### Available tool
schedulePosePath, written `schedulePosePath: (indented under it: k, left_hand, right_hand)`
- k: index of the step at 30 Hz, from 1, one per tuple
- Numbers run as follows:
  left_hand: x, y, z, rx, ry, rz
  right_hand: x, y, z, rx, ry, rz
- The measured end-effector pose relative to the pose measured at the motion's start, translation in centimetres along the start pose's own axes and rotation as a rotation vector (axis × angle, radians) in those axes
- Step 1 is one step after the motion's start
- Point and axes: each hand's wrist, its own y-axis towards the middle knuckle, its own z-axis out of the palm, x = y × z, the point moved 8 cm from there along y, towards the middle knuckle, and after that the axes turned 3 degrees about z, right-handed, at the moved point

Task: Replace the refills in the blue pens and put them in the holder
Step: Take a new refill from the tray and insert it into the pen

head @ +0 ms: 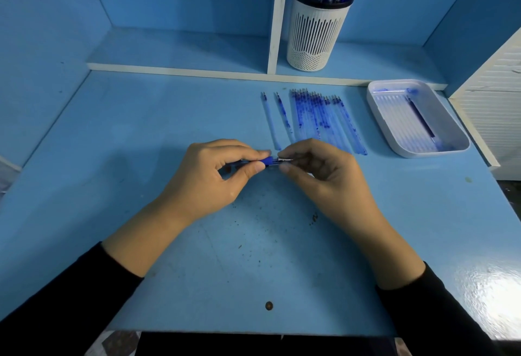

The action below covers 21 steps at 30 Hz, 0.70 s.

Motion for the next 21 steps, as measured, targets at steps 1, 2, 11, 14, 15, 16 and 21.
schedulePosePath:
  k: [1,2,11,14,15,16,21]
  left_hand:
    - [-0.05,0.00,-0.03,-0.002,-0.006,-0.001]
    - [-0.10,0.03,-0.06,-0.004,-0.007,0.000]
    - [-0.23,0.13,-0.11,-0.003,0.010,0.010]
    - [-0.44,0.19,-0.18,-0.002,0.020,0.023]
    - [-0.44,0.18,-0.21,-0.004,0.023,0.022]
    - [-0.42,0.16,-0.25,-0.009,0.023,0.018]
    - [-0.52,0.21,-0.23,-0.008,0.020,0.015]
  right_hand:
    - [0.00,0.00,-0.03,0.002,0.022,0.005]
    - [-0.05,0.03,-0.08,-0.002,0.032,0.018]
    - [-0.33,0.00,-0.12,-0.030,0.006,0.072]
    - [-0.32,-0.06,-0.19,-0.051,-0.088,0.074]
    - [-0.33,-0.03,-0.18,-0.044,-0.083,0.069]
    - [-0.39,0.00,-0.12,-0.027,-0.051,0.068]
    - [-0.33,-0.04,-0.03,-0.013,0.029,0.095]
